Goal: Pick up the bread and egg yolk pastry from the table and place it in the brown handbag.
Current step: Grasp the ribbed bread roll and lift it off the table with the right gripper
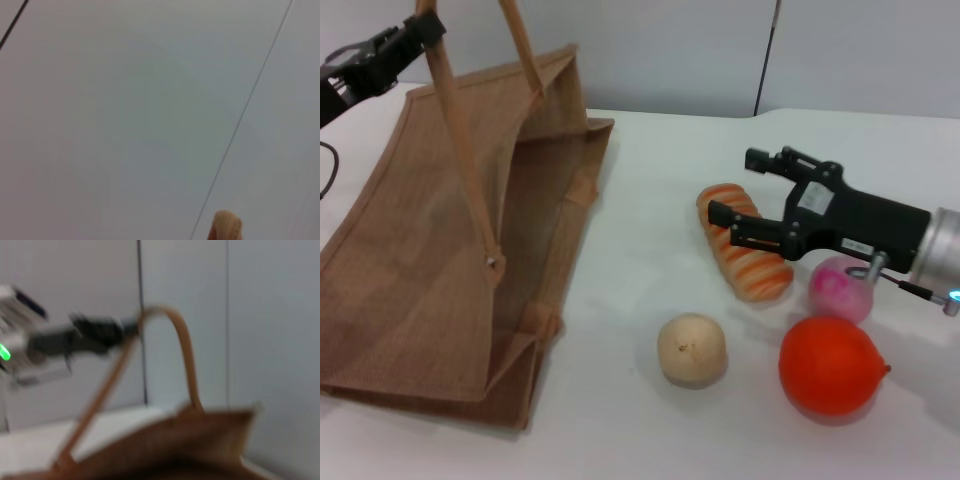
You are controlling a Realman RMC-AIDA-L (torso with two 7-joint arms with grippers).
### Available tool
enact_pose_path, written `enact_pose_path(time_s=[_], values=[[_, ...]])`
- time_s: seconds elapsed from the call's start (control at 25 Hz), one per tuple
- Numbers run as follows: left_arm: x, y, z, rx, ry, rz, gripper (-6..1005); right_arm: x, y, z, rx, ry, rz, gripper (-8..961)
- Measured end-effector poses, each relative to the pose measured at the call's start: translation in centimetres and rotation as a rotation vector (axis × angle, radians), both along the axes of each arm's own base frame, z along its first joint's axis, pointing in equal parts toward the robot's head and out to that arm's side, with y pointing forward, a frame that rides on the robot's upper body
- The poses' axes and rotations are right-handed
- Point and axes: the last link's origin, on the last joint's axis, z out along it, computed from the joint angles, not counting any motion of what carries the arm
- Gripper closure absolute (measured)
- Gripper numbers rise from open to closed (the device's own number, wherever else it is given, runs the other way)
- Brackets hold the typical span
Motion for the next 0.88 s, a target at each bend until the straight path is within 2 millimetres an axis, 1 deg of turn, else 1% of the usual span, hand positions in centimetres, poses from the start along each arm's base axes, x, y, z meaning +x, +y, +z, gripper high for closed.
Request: enact_pose_path(time_s=[0.24,0.4,0.52,0.76,0.88], values=[[1.1,0.0,0.3,0.010,-0.020,-0.065,870,0.4,1.8,-1.7,-0.059,-0.142,-0.121,62],[1.6,-0.2,0.3,0.009,-0.032,-0.096,869,0.7,2.6,-2.2,-0.066,-0.210,-0.177,62],[1.7,-0.2,0.3,0.007,-0.035,-0.103,868,0.9,3.0,-2.5,-0.061,-0.246,-0.213,61],[1.7,-0.4,0.3,0.005,-0.037,-0.111,865,0.6,3.4,-4.3,-0.064,-0.355,-0.241,61],[1.7,-0.4,0.3,0.006,-0.037,-0.111,864,0.6,3.7,-4.6,-0.049,-0.378,-0.262,62]])
